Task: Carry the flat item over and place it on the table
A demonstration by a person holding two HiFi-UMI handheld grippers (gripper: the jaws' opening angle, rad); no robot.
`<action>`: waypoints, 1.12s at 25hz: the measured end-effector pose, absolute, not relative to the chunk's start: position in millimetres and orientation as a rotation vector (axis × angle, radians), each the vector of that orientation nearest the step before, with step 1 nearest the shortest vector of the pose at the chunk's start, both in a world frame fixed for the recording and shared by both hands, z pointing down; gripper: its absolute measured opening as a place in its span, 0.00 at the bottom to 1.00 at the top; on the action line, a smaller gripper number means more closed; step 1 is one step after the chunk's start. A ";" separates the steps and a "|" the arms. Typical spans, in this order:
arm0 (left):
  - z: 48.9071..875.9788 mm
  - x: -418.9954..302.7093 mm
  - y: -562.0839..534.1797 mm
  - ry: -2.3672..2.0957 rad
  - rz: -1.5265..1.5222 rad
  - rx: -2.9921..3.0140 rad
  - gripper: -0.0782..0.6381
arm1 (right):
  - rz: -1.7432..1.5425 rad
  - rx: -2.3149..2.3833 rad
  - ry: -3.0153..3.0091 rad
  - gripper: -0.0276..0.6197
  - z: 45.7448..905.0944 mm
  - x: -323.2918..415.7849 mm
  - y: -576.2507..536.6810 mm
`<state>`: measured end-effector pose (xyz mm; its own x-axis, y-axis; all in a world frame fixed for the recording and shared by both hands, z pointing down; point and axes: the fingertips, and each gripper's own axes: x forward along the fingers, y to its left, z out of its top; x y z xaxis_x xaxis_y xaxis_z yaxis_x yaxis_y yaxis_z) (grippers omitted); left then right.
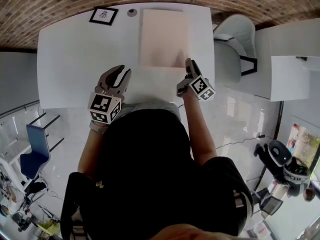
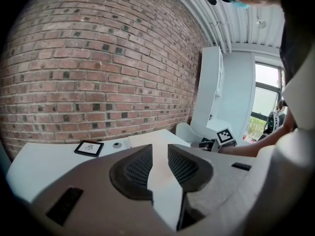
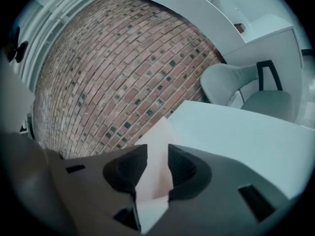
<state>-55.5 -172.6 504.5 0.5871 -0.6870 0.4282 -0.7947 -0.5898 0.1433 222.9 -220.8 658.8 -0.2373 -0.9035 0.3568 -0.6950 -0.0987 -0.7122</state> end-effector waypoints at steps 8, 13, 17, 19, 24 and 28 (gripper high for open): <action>476.6 -40.2 -164.0 -1.274 0.371 2.540 0.25 | -0.997 -1.656 2.260 0.06 568.5 198.9 -211.0; 459.4 -33.7 -156.0 -1.293 0.318 2.555 0.25 | -0.806 -1.559 2.496 0.06 509.3 176.6 -198.9; 446.8 -28.3 -152.1 -1.307 0.283 2.570 0.25 | -0.692 -1.481 2.598 0.06 466.5 165.2 -187.6; 442.3 -25.9 -150.2 -1.311 0.265 2.578 0.25 | -0.633 -1.457 2.651 0.06 450.8 160.4 -181.5; 433.8 -26.8 -144.0 -1.311 0.225 2.577 0.25 | -0.436 -1.454 2.822 0.06 425.7 146.1 -165.5; 425.7 -30.9 -144.0 -1.310 0.207 2.588 0.25 | -0.284 -1.466 2.943 0.06 411.0 137.0 -157.5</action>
<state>-30.9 -144.0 425.7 0.5897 -0.7744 0.2294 -0.8074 -0.5726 0.1424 137.0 -157.5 411.0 -0.5955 -0.7736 0.2166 -0.8008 0.5932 -0.0827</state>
